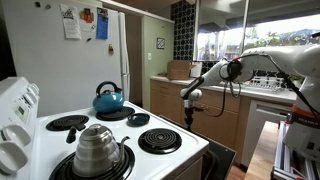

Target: Close the oven door fully

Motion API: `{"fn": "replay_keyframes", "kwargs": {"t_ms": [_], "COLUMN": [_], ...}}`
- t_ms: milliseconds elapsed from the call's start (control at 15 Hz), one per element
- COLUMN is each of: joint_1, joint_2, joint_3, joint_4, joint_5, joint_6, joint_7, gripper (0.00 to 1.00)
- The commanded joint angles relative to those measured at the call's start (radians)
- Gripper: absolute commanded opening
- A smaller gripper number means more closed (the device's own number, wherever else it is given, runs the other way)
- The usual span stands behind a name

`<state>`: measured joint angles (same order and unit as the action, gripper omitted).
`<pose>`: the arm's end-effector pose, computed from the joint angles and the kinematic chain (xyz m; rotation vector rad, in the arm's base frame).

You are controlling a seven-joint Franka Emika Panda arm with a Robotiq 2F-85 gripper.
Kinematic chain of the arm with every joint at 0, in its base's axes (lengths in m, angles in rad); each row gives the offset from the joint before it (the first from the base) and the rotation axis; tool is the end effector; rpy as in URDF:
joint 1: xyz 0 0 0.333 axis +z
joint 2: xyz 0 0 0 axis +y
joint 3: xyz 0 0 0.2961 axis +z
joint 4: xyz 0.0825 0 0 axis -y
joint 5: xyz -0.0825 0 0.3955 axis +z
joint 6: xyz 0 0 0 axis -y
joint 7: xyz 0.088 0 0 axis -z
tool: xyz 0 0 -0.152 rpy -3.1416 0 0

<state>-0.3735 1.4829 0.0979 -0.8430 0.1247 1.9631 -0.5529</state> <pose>0.6513 -0.1888 -0.1032 -2.7731 -0.1901 0.3358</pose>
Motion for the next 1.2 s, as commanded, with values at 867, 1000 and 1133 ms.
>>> {"fn": "replay_keyframes", "kwargs": {"t_ms": [867,1000,1133], "joint_1": [0.018,0.022,0.015], "joint_2": [0.005,0.001,0.002], "joint_3": [-0.058,-0.072,-0.065], "joint_4": [0.017,-0.003,0.003], "joint_5": [0.005,-0.002,0.002], "joint_6": [0.12,0.143,0.099], "joint_7": [0.123,0.148,0.153], "gripper": [0.05,0.05,0.04]}}
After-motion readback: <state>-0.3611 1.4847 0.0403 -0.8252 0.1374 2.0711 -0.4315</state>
